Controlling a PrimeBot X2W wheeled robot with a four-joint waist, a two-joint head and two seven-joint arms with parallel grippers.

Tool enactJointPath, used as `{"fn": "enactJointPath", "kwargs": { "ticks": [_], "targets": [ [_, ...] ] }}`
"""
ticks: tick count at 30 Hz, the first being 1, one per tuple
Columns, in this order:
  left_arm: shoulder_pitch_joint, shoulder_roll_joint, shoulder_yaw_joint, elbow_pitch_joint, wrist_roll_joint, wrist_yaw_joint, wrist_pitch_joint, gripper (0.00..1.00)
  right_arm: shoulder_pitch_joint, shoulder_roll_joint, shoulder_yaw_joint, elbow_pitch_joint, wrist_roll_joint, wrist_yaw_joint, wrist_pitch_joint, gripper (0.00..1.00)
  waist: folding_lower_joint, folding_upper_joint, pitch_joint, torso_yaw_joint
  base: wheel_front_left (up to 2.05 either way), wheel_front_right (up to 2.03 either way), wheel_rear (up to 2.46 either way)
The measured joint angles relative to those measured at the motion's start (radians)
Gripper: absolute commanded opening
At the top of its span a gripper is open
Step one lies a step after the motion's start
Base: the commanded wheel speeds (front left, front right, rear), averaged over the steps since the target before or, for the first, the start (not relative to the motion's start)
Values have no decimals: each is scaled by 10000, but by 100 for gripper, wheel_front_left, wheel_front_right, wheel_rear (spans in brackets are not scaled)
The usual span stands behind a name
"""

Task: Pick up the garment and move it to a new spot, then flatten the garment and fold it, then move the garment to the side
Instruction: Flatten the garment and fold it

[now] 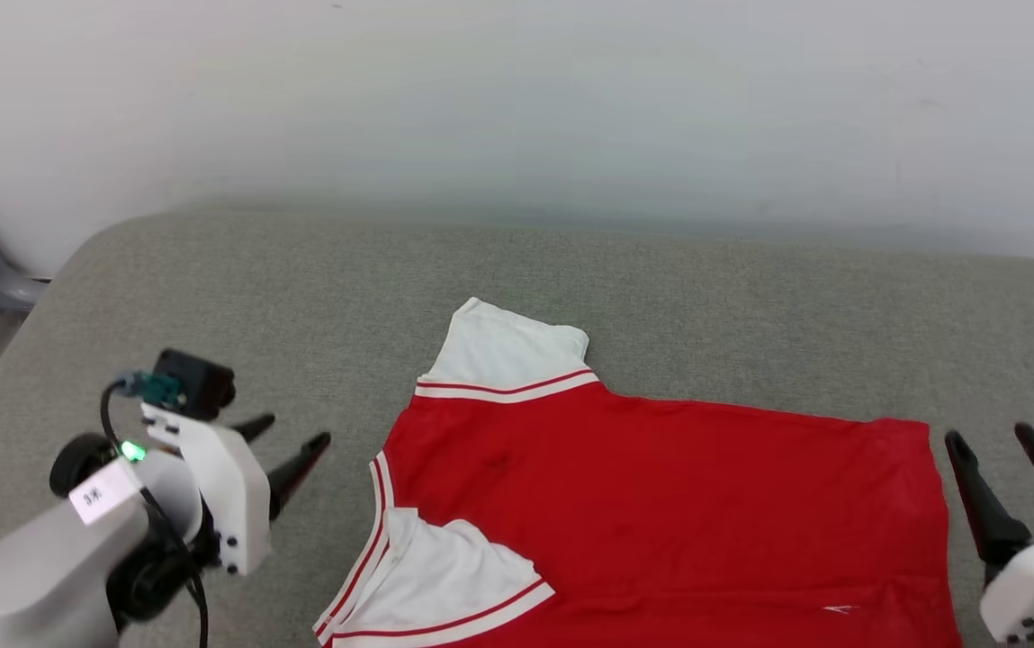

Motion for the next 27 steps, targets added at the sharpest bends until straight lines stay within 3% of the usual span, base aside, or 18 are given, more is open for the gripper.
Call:
{"fn": "enactJointPath", "kwargs": {
  "ticks": [5,11,19,27],
  "targets": [
    [-828,-364,326,593,230,-19,-336,100,-228,959,-77,-711,-848,0,-541,100,0,0,114,-257,0,0,0],
    [-2269,-905,499,1670,280,-637,274,100,-576,1388,378,-1323,-1283,0,-571,100,1,0,685,-627,0,0,0],
    [-4641,-1348,336,2717,192,-1310,2389,100,-1290,1726,546,-2150,-1615,0,-869,100,3,0,2146,-1148,0,0,0],
    [-6146,-1446,46,3377,-596,-1425,5277,100,-2020,1852,759,-2380,-1781,0,-957,100,4,0,3745,-1666,0,0,0]
  ]
}}
